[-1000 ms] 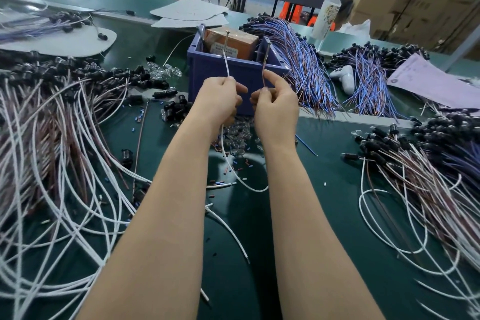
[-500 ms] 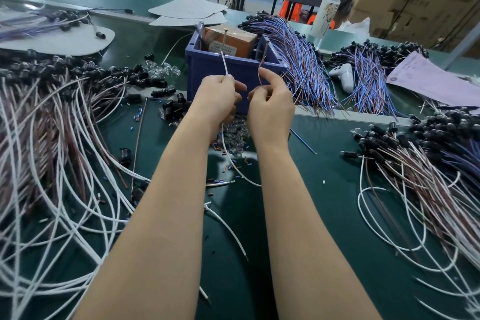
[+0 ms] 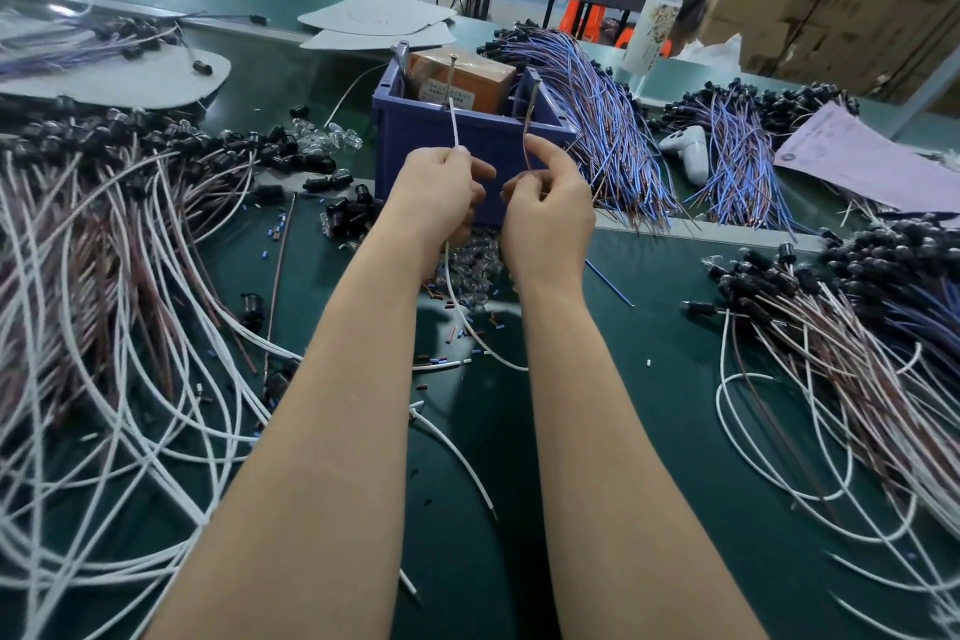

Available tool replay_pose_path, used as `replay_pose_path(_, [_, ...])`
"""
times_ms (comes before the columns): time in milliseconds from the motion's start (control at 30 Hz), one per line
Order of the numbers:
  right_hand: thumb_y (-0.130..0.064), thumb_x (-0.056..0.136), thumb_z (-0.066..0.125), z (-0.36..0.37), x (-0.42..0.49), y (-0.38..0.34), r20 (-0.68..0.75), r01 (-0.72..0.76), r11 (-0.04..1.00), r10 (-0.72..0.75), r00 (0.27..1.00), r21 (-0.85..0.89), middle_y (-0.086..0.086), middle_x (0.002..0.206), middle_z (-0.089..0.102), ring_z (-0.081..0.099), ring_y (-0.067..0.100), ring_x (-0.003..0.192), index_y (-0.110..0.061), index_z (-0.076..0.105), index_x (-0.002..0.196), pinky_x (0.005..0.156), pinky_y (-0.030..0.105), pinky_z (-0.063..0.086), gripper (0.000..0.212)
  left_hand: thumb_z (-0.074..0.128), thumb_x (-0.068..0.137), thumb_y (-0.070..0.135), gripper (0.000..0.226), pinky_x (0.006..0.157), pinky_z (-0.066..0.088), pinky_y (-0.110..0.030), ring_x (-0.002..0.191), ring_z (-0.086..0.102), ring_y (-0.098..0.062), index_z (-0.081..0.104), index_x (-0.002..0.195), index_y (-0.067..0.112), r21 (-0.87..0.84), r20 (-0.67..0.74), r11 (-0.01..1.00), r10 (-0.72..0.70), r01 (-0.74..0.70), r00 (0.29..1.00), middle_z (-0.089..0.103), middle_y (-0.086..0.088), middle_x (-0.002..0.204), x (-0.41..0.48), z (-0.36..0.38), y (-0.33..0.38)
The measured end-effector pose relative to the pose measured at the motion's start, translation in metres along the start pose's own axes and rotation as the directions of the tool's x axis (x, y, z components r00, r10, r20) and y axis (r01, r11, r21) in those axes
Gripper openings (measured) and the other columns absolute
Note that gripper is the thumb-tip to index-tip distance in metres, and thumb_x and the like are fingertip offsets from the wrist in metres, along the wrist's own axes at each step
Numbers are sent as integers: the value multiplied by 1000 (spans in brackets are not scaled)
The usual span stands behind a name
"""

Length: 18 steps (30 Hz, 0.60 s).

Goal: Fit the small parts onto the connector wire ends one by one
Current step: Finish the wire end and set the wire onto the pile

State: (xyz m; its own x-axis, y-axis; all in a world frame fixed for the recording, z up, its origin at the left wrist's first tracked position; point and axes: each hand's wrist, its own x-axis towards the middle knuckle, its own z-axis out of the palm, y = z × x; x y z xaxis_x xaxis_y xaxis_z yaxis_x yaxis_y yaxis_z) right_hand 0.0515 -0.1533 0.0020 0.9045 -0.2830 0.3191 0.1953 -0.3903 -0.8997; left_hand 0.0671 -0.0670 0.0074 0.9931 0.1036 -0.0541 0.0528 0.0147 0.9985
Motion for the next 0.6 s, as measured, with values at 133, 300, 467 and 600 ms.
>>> replay_pose_path(133, [-6, 97, 38, 0, 0, 0, 10, -2, 1000, 2, 1000, -2, 12, 112, 67, 59, 22, 103, -16, 56, 128, 88, 26, 44, 37, 30, 104, 21, 36, 38, 26, -14, 31, 31, -3, 60, 87, 10, -29, -9, 1000, -8, 8, 1000, 41, 6, 49, -1, 1, 0])
replay_pose_path(300, [-5, 95, 39, -1, 2, 0, 0, -11, 1000, 11, 1000, -2, 12, 109, 68, 60, 21, 101, -16, 58, 125, 87, 26, 44, 38, 29, 103, 21, 36, 37, 26, -13, 30, 33, -2, 58, 84, 11, -36, -7, 999, 6, -7, 1000, 43, 11, 40, -4, 5, 4])
replay_pose_path(467, [-5, 95, 38, -1, 1, 0, -2, -13, 1000, 13, 1000, -2, 12, 108, 68, 60, 21, 98, -17, 58, 125, 85, 27, 45, 38, 27, 103, 20, 36, 37, 25, -12, 29, 31, -3, 55, 81, 12, -86, -45, 996, -14, 10, 999, 41, 11, 37, -4, 5, 8])
replay_pose_path(600, [-5, 95, 38, -1, 1, 0, 2, -8, 1000, 8, 1000, -4, 12, 111, 67, 60, 21, 102, -17, 58, 126, 87, 26, 44, 38, 27, 104, 20, 36, 36, 23, -11, 29, 29, -3, 55, 82, 11, -119, -29, 992, -47, 43, 998, 40, 12, 36, -4, 3, 4])
